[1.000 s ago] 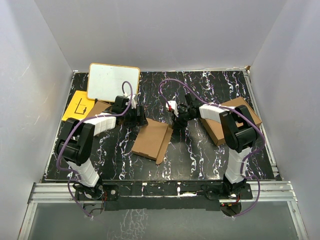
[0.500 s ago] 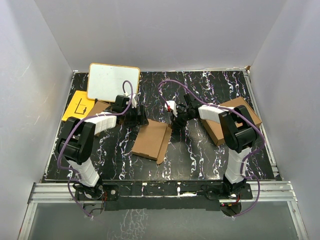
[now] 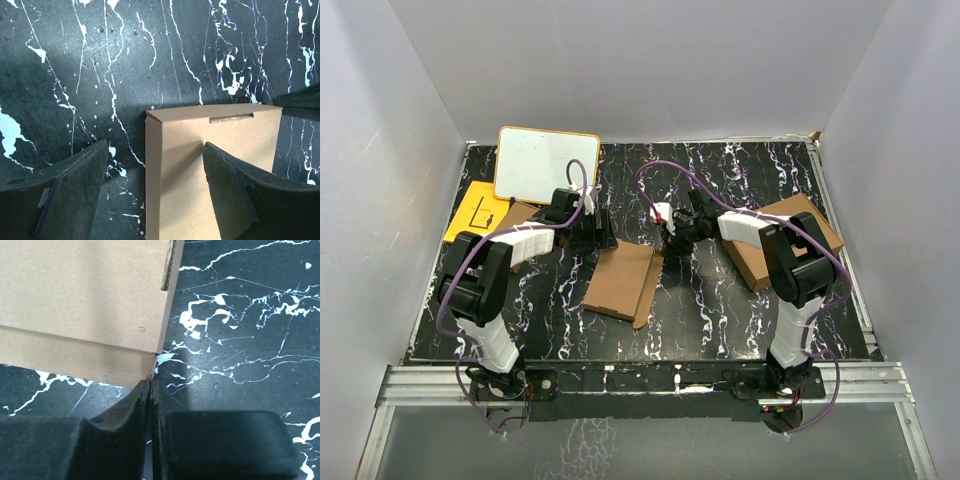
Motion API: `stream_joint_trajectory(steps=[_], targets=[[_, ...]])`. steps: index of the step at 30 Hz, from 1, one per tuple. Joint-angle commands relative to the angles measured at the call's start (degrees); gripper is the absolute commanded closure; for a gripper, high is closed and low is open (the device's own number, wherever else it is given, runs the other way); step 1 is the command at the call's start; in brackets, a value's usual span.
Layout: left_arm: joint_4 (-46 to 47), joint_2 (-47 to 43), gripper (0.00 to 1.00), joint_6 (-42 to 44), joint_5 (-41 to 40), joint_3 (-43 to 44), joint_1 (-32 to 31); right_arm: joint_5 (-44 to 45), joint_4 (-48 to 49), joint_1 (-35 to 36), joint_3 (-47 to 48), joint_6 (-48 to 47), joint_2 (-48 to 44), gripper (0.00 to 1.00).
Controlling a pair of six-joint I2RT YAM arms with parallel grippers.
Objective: Fold the paper box
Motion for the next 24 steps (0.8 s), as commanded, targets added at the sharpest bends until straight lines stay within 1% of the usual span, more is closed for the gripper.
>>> stream_joint_trajectory(steps=[1, 9, 17, 24], targets=[[-3.8, 2.0, 0.25, 1.3, 0.3, 1.0, 0.2, -4.3, 2.0, 0.7, -0.9, -3.1, -4.3, 0.9], [-1.2, 1.2, 0.26, 3.8, 0.5, 0.2, 0.1, -3.6, 1.9, 1.0, -1.0, -2.3, -4.6, 0.91], [-1.3, 2.6, 0.36, 4.8, 1.3, 0.4, 0.2, -3.0, 2.1, 1.8, -1.3, -0.3, -5.1, 0.92], [-1.9, 3.4, 0.36, 5.3, 1.4, 0.7, 0.2, -1.1, 2.1, 2.4, -0.6, 1.5, -4.4, 0.92]])
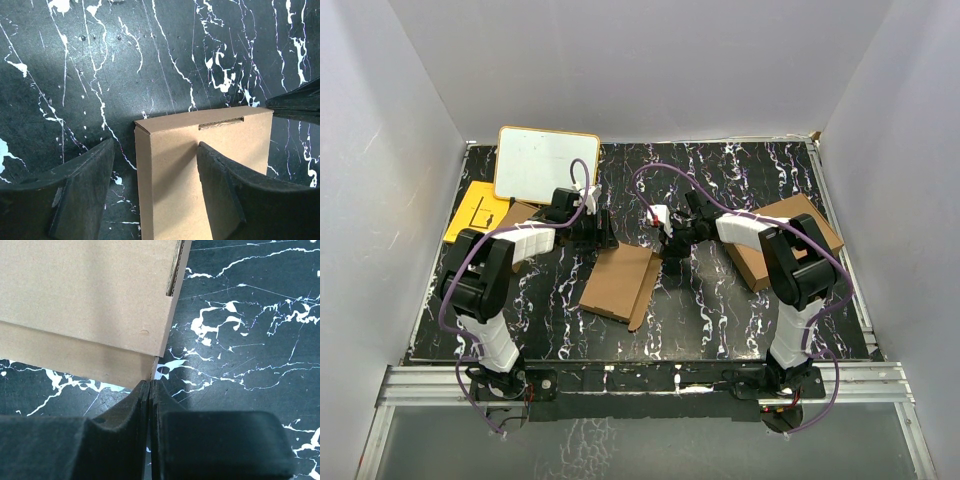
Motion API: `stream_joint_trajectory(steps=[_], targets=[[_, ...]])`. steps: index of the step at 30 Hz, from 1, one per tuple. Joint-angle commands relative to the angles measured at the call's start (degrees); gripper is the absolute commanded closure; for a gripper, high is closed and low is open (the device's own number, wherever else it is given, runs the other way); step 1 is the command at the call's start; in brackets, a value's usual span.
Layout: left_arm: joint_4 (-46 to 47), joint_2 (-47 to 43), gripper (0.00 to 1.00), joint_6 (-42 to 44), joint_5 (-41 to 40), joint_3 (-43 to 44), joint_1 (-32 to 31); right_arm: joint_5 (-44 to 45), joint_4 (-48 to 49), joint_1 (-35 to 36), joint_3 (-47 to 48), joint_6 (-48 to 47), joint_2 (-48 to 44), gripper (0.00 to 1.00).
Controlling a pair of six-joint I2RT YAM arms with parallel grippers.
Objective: Fold the paper box
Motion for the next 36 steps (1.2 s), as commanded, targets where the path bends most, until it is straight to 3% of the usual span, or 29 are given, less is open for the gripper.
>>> stream_joint_trajectory(steps=[1, 15, 26, 29, 36], targets=[[-3.1, 1.7, 0.36, 2.7, -1.2, -0.2, 0.0, -1.1, 2.4, 0.9, 0.9, 1.9, -2.8, 0.92], [-2.2, 2.1, 0.4, 4.2, 2.9, -0.4, -0.2, 4.2, 1.6, 2.9, 6.1, 11.4, -1.8, 0.92], [-5.0, 2.0, 0.38, 2.1, 0.6, 1.1, -0.4, 6.4, -0.7, 4.5, 7.9, 11.7, -1.3, 0.91], [-6.5, 1.2, 0.36, 0.4, -0.8, 1.8, -0.1, 5.8, -3.6, 3.7, 8.4, 10.0, -1.9, 0.86], [-7.4, -3.5, 0.3, -3.3, -3.3, 2.4, 1.4, 3.1, -8.1, 1.8, 7.0, 5.8, -6.8, 0.62]])
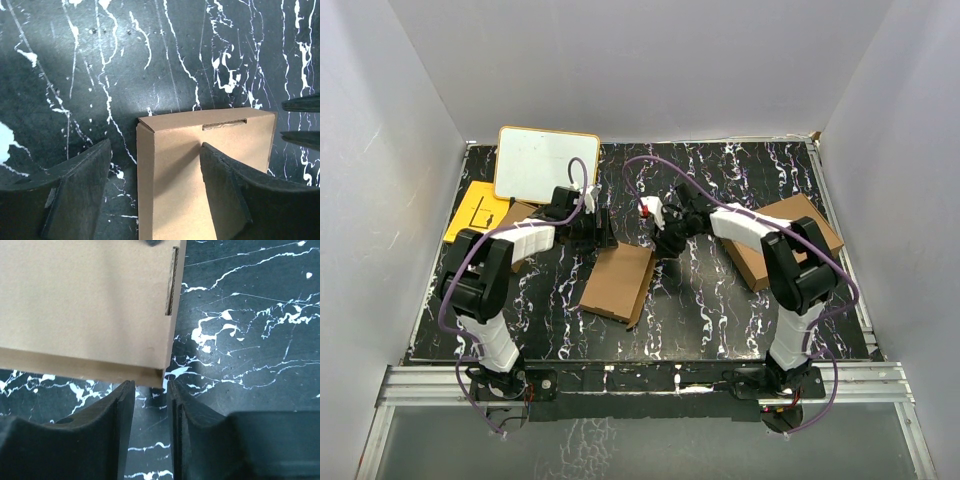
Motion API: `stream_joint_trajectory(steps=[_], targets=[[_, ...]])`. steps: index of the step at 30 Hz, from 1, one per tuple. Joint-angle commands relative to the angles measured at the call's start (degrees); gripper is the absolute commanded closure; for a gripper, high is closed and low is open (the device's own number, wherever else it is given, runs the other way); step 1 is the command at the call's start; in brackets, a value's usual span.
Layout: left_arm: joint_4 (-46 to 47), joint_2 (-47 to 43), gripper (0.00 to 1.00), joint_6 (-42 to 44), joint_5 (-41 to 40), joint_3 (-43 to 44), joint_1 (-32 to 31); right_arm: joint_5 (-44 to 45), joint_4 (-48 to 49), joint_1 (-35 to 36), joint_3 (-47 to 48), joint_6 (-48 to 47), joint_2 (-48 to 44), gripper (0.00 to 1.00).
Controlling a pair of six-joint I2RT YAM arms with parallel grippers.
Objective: Fold the paper box
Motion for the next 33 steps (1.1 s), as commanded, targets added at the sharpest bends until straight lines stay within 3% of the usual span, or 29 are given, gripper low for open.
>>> stream_joint_trajectory(steps=[1, 7, 11, 16, 19, 22, 25, 28, 33], targets=[[-4.8, -4.2, 0.29, -2.1, -3.1, 1.2, 1.0, -4.1, -1.8, -1.8, 0.7, -3.9, -6.7, 0.61], [-5.2, -9.5, 0.26, -3.1, -3.8, 0.6, 1.2, -13.8, -3.7, -3.6, -6.0, -11.1, -13.8, 0.62], [-4.4, -14.0, 0.27, -4.4, -3.7, -3.1, 1.3, -21.0, -3.5, -3.6, -13.7, -22.3, -18.2, 0.64], [-3.7, -23.4, 0.33, -9.3, -3.8, -11.2, 1.4, -20.4, -2.7, -3.6, -15.7, -26.7, -19.3, 0.64], [-6.5, -30.8, 0.46, -12.6, -3.3, -15.2, 1.4, -18.1, 0.4, -3.6, -14.8, -21.7, -18.5, 0.62], [-13.1, -36.8, 0.57, -15.5, -3.2, -16.4, 1.3, -15.6, 6.2, -4.6, -10.5, -6.9, -16.3, 0.6], [-18.4, -41.6, 0.67, -17.6, -1.5, -18.2, 1.2, -13.3, 7.3, -4.8, -5.3, 1.3, -13.0, 0.61], [-23.0, -45.2, 0.71, -19.1, 1.1, -19.9, 1.3, -9.5, 9.9, -4.8, -0.8, 10.2, -8.7, 0.62], [-28.8, -49.9, 0.79, -23.2, 2.9, -23.4, 1.2, -3.5, 5.3, -4.3, 10.3, 16.2, 2.6, 0.69]])
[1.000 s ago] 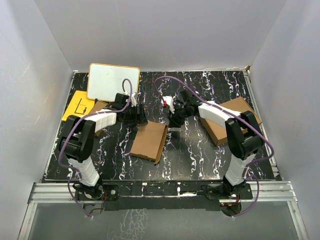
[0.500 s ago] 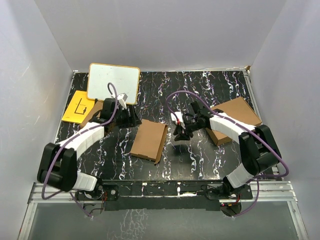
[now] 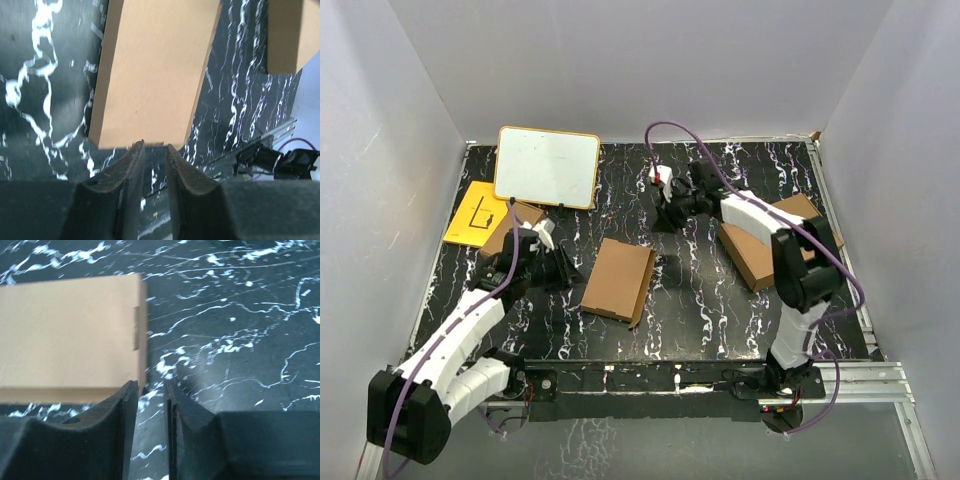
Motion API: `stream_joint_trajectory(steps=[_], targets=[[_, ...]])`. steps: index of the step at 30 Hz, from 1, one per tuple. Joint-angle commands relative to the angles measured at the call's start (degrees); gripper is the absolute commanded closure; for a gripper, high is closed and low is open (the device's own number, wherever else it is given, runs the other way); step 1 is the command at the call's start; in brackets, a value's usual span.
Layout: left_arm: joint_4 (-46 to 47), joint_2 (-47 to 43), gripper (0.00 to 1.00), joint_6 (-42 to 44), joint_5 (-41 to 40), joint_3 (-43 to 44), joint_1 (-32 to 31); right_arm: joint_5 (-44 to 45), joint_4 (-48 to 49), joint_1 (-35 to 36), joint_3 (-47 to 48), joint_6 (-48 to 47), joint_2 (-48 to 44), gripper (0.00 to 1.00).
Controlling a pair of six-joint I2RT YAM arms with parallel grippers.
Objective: Fold the paper box
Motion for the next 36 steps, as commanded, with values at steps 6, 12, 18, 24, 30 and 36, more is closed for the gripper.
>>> stream_joint_trajectory(steps=[6, 12, 18, 24, 30, 36], targets=[[-11.2, -3.2, 0.84, -5.8, 2.5, -4.7, 0.0, 9.9, -4.7, 1.6, 16.7, 8.8, 15.5, 0.83], [-9.3, -0.7, 0.84, -5.9, 2.4, -6.4, -0.3, 10.8, -6.1, 1.9, 17.3, 6.8, 17.4, 0.85], [-7.6, 2.9, 0.82, -6.7, 0.4, -6.4, -1.3, 11.1, -5.8, 2.4, 15.9, 4.9, 16.5, 0.85], [-5.3, 6.9, 0.82, -6.2, -1.0, -7.1, -1.9, 11.9, -3.5, 2.6, 12.9, 5.4, 15.5, 0.85], [-1.4, 10.6, 0.82, -5.8, -1.5, -6.4, -2.0, 12.7, -2.6, 2.7, 11.1, 5.1, 14.5, 0.85], [1.8, 16.0, 0.82, -4.7, -2.4, -4.4, -2.1, 12.9, -2.9, 2.8, 9.9, 4.7, 14.0, 0.85]])
